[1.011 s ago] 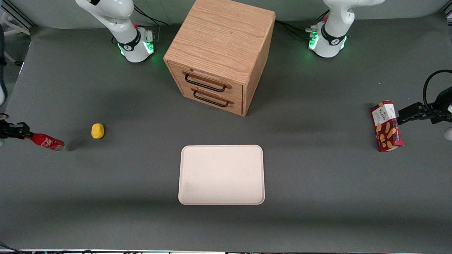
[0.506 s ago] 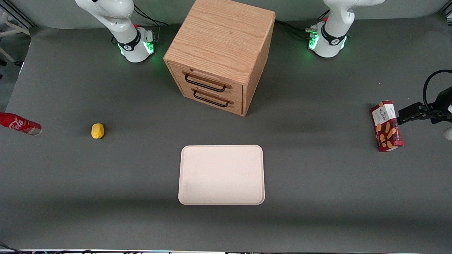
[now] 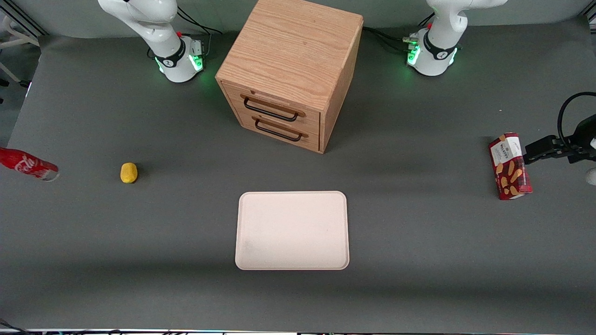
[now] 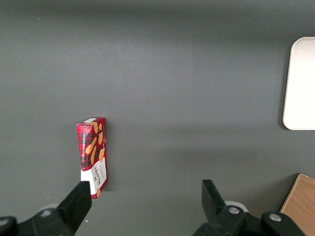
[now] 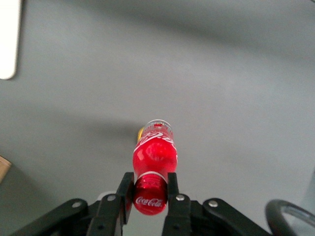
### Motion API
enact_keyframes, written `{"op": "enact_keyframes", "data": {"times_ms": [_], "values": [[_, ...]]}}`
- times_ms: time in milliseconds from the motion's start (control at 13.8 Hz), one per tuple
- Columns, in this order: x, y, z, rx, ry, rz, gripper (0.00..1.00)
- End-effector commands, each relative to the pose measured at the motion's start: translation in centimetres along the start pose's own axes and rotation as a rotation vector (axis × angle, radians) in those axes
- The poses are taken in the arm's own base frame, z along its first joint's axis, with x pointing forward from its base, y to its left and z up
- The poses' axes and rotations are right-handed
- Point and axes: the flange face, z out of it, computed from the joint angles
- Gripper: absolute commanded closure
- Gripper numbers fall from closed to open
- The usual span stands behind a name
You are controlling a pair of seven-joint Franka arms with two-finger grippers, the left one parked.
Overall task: Place coke bottle on tray
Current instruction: 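Carry the held bottle over the cream tray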
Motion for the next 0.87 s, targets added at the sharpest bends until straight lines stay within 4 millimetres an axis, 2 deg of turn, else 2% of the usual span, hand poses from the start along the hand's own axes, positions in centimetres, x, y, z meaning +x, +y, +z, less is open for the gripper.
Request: {"op": "enact_keyframes", "data": {"times_ms": [0,144,433,650,794], "values": [[3.5,-7.4,-2.4,-0.007,0.017,0.047,1.00],[6.3,-13.3,-2.5,-0.012,0.017,0.104,1.00],[11.3,-26.0,-0.9,0.013,0.027,0.279,1.00],[13.8,-33.4,0.7,0.063,0.029,0.393,1.00],[15.1,-38.1,2.8,0.100,0.010,0.474,1.00]]}}
